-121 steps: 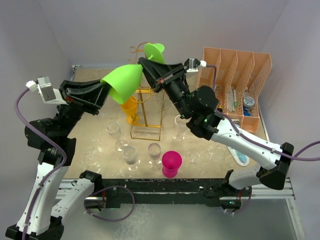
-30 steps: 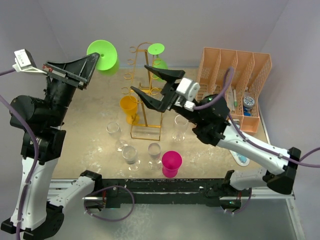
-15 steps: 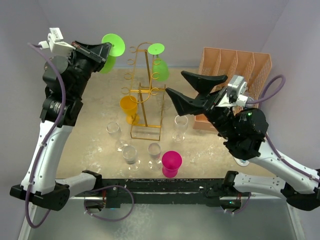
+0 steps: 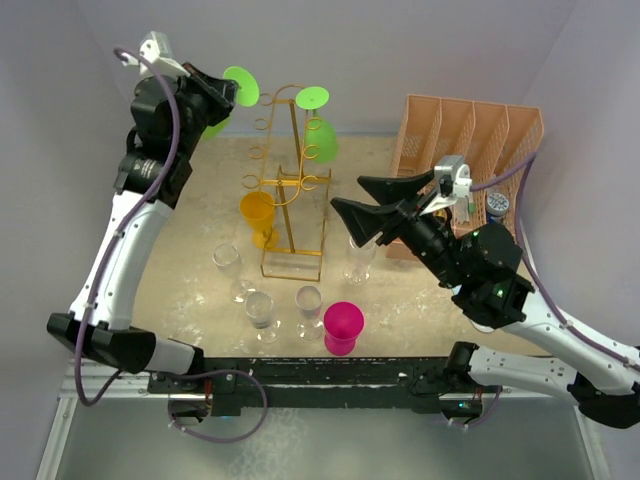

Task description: Place the wine glass upside down on the wine glass rack

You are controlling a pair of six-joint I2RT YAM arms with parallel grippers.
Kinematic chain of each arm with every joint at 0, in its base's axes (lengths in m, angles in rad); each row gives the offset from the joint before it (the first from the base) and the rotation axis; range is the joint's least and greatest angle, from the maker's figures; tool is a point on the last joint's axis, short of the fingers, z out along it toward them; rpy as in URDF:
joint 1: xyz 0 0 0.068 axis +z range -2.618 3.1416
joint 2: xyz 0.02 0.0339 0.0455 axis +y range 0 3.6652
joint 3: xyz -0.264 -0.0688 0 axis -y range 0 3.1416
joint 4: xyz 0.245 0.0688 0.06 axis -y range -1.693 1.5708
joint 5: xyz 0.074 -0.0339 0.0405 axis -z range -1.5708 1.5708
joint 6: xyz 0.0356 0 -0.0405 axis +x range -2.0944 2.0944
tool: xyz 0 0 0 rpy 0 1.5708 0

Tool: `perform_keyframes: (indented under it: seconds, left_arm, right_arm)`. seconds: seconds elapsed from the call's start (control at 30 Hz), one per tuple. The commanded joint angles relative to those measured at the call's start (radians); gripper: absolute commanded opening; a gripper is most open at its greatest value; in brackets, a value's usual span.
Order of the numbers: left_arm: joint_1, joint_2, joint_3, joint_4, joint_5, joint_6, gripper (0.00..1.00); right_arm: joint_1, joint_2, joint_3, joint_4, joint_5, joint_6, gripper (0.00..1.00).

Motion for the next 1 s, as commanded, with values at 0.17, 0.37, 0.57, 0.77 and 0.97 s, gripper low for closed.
perform_keyframes:
  seconds: [0.17,0.37,0.57,0.77,0.97]
  left_arm:
    - [0.057,0.124,0.036,0.132,0.077,0.092,0.00]
    - [0.073,0.189,0.021,0.244,0.199,0.034,0.00]
    - [0.085,0.249,0.004,0.340,0.244,-0.036,0.00]
    - [0.085,0.270,-0.021,0.363,0.220,-0.006,0.00]
    - [0.086,0.277,-0.054,0.385,0.247,-0.019,0.00]
  right_arm:
    - [0.001,-0.037,-0.080,0.014,-0.007,0.188,0.72]
    - [0.002,-0.031,-0.106,0.018,-0.037,0.230,0.71]
    - [0.002,-0.028,-0.117,0.008,-0.041,0.276,0.70]
    - [0.001,-0.037,-0.141,0.008,-0.029,0.319,0.69]
    - [0.001,-0.034,-0.146,0.006,-0.013,0.329,0.69]
